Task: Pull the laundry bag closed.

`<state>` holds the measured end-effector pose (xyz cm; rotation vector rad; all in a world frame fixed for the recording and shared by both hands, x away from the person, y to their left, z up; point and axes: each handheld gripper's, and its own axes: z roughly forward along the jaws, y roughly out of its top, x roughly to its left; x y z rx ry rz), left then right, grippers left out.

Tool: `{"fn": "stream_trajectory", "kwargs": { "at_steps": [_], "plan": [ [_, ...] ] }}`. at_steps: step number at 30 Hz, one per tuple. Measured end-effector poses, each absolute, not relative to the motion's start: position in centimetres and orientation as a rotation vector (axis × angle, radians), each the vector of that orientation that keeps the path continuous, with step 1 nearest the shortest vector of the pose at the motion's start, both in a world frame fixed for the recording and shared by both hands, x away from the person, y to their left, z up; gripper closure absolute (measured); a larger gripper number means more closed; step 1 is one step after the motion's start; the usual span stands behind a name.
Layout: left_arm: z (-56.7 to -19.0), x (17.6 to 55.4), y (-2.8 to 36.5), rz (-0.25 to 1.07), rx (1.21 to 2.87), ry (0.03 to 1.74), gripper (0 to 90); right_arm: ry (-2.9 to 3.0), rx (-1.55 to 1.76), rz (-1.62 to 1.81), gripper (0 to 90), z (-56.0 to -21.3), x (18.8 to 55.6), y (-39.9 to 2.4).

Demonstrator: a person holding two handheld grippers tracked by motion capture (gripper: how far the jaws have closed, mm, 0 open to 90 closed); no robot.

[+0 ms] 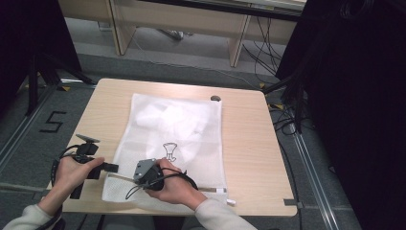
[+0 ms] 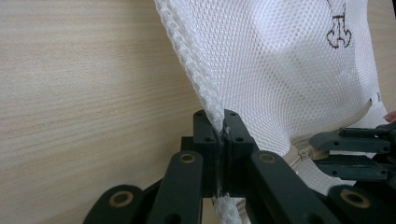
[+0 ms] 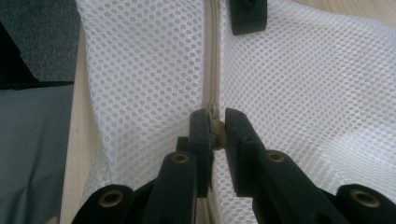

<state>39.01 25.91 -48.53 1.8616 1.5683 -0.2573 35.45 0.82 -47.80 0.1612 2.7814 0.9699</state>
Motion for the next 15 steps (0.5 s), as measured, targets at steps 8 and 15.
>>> {"fn": "stream_trajectory", "kwargs": {
  "at_steps": [8, 15],
  "plan": [
    [-48.55, 39.02, 25.92, -0.259, 1.860, 1.572, 85.4, 2.799, 0.156, 0.945, 82.4, -47.77, 35.46, 0.39],
    [-48.54, 39.02, 25.92, -0.258, 1.860, 1.572, 85.4, 2.779, 0.156, 0.960, 82.4, -47.83, 35.55, 0.10]
  ]
}}
